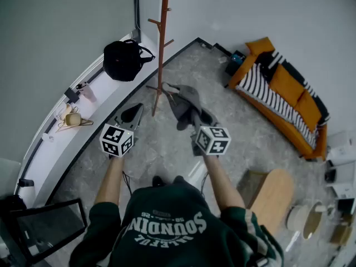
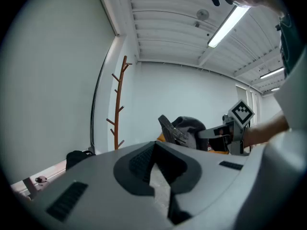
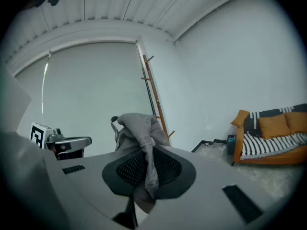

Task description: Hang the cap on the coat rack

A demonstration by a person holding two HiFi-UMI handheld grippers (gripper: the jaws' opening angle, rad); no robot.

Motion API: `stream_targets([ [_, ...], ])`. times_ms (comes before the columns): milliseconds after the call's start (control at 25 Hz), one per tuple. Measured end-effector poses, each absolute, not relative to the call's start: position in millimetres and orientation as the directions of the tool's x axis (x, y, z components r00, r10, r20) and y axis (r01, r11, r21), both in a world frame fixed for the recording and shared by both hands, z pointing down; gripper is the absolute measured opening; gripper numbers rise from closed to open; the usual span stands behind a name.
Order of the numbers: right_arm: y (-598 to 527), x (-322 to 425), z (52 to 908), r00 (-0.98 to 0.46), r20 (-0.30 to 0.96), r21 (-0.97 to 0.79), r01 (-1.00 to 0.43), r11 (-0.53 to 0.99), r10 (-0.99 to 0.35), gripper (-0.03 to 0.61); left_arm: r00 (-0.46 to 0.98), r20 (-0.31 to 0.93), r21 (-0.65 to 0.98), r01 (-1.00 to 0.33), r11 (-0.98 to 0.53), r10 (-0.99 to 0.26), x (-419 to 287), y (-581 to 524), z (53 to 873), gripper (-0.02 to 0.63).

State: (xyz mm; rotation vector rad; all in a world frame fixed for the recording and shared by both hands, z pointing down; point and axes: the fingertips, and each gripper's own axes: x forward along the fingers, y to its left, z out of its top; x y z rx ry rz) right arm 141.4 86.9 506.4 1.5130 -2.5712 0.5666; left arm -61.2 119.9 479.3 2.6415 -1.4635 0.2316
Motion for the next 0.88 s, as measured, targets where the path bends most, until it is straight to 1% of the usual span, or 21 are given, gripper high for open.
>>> stream_targets([
  [880, 103.1, 130.9, 507.7, -0.489, 0.292, -0.269, -0.867, 0.42, -0.822, 0.037, 0.543, 0.186, 0.062, -0.838, -0.542, -0.819, -70.5, 128.2, 489.7, 0.0],
])
